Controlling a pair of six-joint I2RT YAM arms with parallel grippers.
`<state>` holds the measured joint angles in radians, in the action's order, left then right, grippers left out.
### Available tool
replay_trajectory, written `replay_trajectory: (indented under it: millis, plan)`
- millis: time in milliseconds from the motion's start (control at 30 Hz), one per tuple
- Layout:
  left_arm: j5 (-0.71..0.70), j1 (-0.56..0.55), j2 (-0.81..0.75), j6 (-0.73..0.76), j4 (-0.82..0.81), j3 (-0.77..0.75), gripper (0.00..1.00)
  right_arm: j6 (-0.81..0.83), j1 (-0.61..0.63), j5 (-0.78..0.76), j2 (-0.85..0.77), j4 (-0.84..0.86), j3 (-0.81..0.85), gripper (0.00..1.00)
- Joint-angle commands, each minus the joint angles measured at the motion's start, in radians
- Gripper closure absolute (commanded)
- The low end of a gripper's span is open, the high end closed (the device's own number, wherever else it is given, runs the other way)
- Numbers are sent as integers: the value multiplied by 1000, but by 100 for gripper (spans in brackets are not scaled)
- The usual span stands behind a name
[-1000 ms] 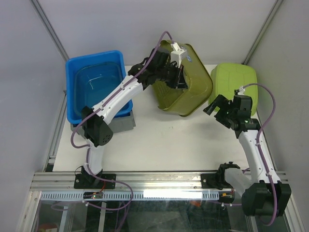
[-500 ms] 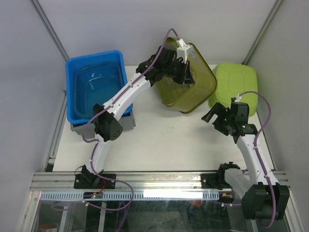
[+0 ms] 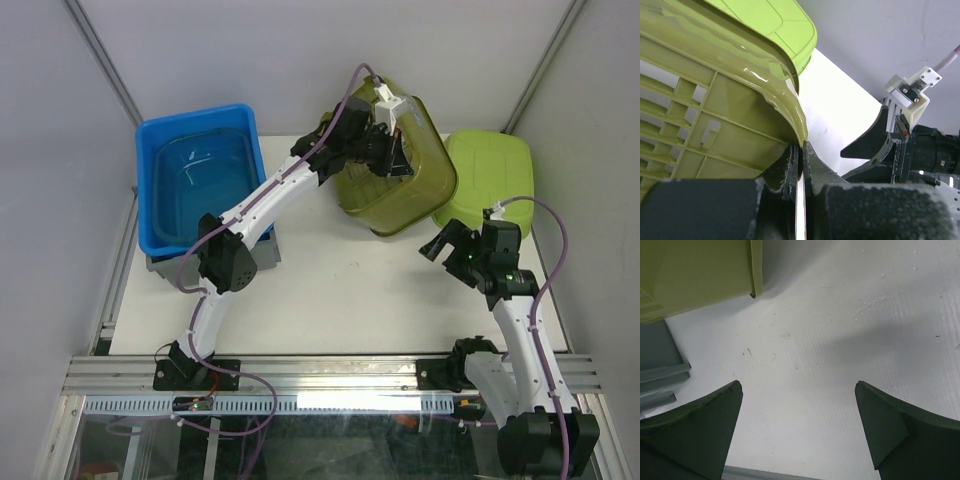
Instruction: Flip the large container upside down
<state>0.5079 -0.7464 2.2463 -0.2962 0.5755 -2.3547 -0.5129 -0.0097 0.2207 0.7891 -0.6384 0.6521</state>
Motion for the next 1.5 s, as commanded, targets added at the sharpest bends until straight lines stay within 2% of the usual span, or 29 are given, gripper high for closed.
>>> replay_trajectory:
  millis: [0,300,567,867,1033,1300,1467]
  plan:
    - [-53,-2,-11,68,150,139,100,3,-1,-35,-29,-5,53,1]
    - [-104,1,-72,118,169,264,100,-50,0,-84,-28,8,144,1]
    - [-140,5,-79,101,172,277,100,-70,-2,-173,42,33,257,1]
    - [-138,7,-88,109,174,292,100,-171,-49,-179,179,210,321,13]
    - [-136,6,-85,107,175,292,100,-243,-142,-126,252,315,335,30]
    - [-134,8,-73,106,175,281,100,-276,-141,96,430,449,346,62]
    - [-138,10,-74,105,176,281,100,-277,-129,119,457,490,303,65]
